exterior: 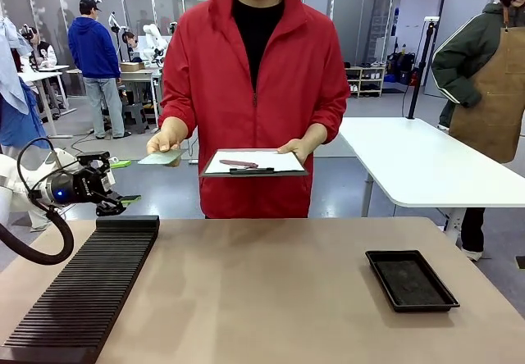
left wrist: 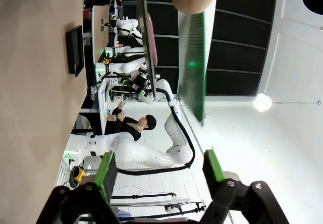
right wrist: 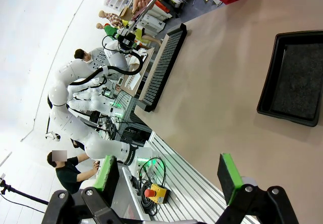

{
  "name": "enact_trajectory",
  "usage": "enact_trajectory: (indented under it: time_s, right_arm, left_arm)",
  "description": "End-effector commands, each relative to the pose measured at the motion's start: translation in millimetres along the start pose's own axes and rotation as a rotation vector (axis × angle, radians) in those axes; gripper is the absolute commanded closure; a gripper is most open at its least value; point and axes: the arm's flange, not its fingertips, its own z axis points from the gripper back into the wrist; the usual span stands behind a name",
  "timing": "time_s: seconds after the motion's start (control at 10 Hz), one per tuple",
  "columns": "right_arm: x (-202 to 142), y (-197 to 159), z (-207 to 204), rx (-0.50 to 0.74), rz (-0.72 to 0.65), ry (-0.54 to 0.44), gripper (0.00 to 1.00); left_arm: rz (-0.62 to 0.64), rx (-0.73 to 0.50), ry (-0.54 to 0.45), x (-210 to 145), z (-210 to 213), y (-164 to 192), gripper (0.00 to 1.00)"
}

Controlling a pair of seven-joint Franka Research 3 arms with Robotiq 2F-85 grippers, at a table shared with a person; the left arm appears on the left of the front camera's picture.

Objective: Inspect the PCB.
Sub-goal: Release the Blank PCB you were holding.

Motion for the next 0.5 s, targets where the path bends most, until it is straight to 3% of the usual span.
enact_trajectory:
  time_s: [0.0, 0.1, 0.3, 0.4]
  right_arm:
    - [1.2, 0.2, 0.8, 0.011, 0.007, -0.012, 0.00]
    - [1.2, 0.2, 0.8, 0.011, 0.007, -0.012, 0.00]
    - [1.2, 0.2, 0.8, 0.011, 0.007, -0.012, 0.00]
    - [1.2, 0.2, 0.8, 0.011, 0.007, -0.012, 0.00]
  left_arm:
    - [-0.003, 0.033, -0.011, -5.7, -7.1, -1.6, 0.07]
    - [-0.011, 0.034, -0.019, -5.7, -7.9, -2.5, 0.00]
    - [-0.113, 0.068, -0.100, -6.7, -2.7, -3.0, 0.00]
    - [-0.009, 0.019, -0.017, 1.6, -0.5, -2.2, 0.00]
